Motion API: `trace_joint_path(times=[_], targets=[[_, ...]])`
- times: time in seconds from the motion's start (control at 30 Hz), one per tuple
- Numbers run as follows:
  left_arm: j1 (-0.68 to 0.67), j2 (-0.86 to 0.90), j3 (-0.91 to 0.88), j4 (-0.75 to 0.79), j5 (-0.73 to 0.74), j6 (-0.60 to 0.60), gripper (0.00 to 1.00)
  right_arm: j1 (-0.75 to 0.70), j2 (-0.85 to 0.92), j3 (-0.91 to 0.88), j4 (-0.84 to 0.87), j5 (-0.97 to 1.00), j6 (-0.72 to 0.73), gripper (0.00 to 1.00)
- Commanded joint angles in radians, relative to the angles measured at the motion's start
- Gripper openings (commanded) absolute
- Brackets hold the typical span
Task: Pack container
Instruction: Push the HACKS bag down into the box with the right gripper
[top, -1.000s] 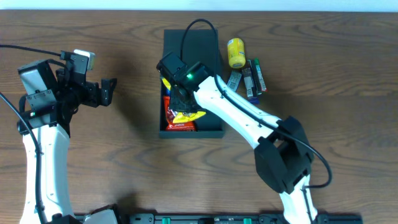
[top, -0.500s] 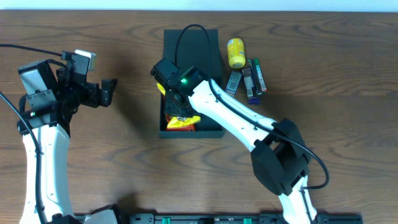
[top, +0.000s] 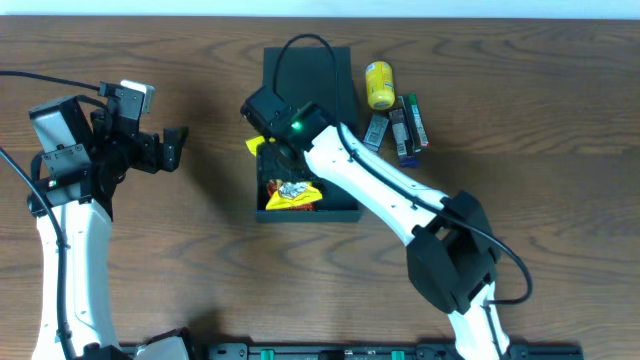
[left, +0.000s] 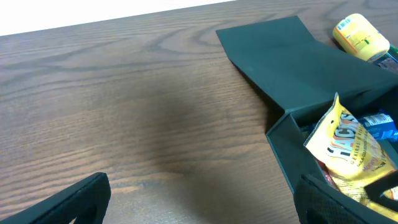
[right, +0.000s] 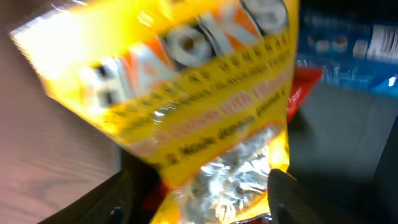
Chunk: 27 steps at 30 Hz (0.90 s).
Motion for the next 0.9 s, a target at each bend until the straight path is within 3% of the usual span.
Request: trace_joint_path(times=[0.0,0.07,0.1,0.13,0.2,0.4,0.87], targets=[[0.006,0.003,0.025,-0.003,0.008,0.022,0.95,-0.019,-0.08,0.058,0.002,0.002,-0.098,0.65],[0.006,0.003,0.025,-0.003,0.008,0.022,0.95,-0.023,-0.101,0.073,0.006,0.005,-0.156,0.59],[0.006,0.003,0.025,-0.003,0.008,0.022,0.95,-0.024,-0.108,0.074,0.012,0.01,-0.192,0.52],[0.006,0.003,0.025,-0.003,0.008,0.022,0.95,-0.024,-0.114,0.074,0.013,0.01,-0.227,0.4],[0.006,0.003,0.025,-0.003,0.008,0.022,0.95,-0.024,-0.113,0.07,0.008,0.012,-0.282,0.03],[0.006,0.003,0.025,-0.003,0.008,0.022,0.95,-0.022,-0.088,-0.008,0.008,-0.04,-0.376,0.01],[0.006,0.003,0.025,-0.007,0.008,0.018,0.95,-0.023,0.02,-0.186,0.216,-0.093,-0.39,0.01]])
